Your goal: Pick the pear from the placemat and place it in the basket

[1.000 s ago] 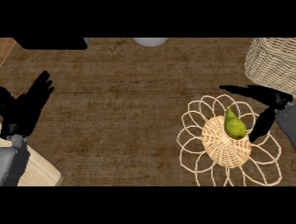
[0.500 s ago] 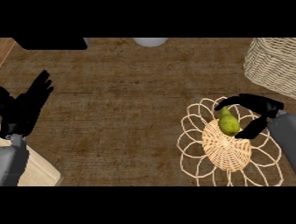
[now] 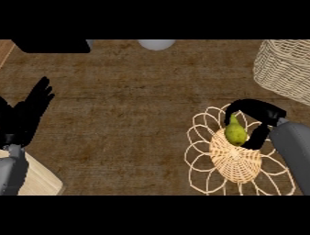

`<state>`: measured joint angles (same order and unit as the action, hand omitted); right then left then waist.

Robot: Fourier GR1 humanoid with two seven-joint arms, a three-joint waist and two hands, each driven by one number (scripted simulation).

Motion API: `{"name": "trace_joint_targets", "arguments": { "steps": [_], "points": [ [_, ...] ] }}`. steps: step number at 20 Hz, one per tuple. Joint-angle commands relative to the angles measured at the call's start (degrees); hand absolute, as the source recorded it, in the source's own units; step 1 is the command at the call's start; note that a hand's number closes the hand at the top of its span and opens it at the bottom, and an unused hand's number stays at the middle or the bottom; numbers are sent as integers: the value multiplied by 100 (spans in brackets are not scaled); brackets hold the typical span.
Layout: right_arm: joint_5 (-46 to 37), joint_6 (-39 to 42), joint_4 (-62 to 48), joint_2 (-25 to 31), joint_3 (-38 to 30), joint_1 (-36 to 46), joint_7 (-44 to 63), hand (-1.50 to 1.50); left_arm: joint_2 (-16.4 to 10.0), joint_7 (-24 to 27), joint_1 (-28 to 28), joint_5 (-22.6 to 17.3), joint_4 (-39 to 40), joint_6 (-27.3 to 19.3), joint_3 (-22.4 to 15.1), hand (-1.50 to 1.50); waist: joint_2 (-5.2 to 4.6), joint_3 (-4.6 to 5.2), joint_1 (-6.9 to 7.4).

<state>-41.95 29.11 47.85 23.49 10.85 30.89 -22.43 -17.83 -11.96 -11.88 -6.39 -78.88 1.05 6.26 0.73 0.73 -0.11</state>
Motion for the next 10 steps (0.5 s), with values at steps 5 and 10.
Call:
{"name": "trace_joint_targets", "arguments": {
  "steps": [5,10],
  "points": [
    [-410,-1979,1252,-1936,-149,-475,3003,150,21,42,53,81,144,-115,61,0,32,-52,-246],
    [-715,-2276,2646,-2313,756,-1516,4176,150,-74,-200,-113,-38,-9,37,85,0,-13,-68,-139]
  ]
}}
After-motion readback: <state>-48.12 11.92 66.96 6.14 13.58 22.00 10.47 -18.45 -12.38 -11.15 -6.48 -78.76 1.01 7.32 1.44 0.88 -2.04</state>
